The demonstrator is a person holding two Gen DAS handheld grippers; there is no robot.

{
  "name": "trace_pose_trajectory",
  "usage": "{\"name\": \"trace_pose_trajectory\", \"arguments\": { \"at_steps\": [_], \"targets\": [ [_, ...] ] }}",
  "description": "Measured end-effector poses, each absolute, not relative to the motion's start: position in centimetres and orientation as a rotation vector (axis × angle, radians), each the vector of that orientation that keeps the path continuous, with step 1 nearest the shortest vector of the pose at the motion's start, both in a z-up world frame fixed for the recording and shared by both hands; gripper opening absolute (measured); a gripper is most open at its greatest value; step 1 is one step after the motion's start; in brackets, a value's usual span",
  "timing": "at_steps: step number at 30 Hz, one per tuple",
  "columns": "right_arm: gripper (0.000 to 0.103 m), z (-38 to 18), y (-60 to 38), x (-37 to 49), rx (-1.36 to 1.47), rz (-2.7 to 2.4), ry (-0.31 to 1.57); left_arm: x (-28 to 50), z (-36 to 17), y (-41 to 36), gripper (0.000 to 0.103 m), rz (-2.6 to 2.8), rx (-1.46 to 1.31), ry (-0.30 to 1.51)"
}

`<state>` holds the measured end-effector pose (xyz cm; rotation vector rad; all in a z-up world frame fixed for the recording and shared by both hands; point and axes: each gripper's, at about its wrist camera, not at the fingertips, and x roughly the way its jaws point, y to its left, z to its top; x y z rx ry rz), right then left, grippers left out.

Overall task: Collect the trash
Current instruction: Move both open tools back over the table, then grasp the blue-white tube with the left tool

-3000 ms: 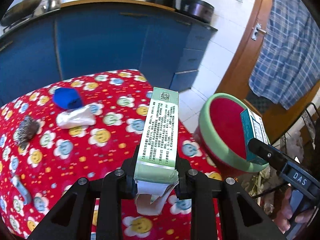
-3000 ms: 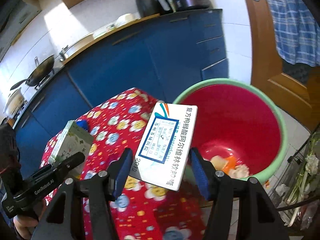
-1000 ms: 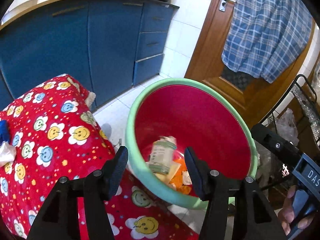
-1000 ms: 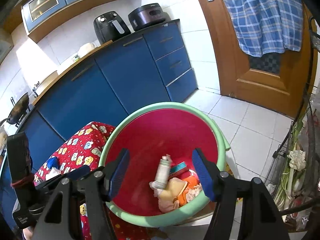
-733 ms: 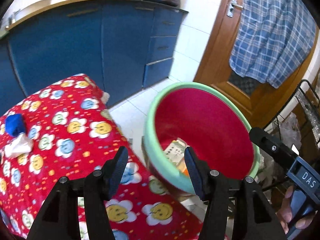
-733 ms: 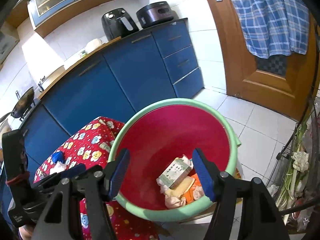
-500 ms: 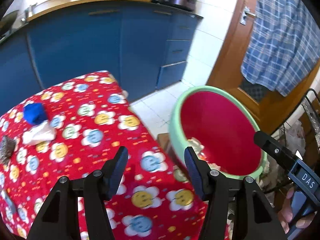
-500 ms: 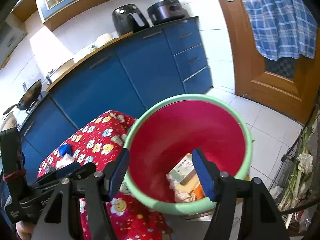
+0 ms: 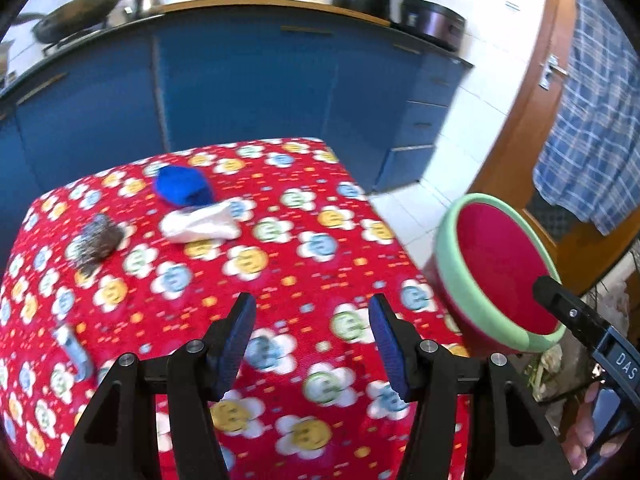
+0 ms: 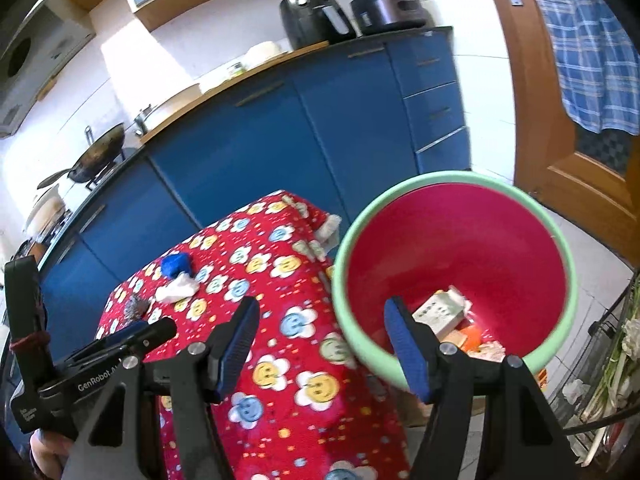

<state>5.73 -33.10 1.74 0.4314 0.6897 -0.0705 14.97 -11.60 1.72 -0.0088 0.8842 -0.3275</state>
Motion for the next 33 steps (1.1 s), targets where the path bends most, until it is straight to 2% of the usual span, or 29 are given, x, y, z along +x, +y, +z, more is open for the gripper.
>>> {"name": "trace_pose_trajectory", "arguments": {
  "at_steps": [21,33],
  "targets": [
    [0.068,1.7,-25.5,7.7,0.382,0.088,0.74,13.7,0.8,0.3,0.06,-0.057,-0.116,0.906],
    [0.068,0.2,-22.8,8.9,0.368,0.132,0.79,14.6,-2.9,5.0,0.06,0.076,-0.195,0.962]
  ]
}}
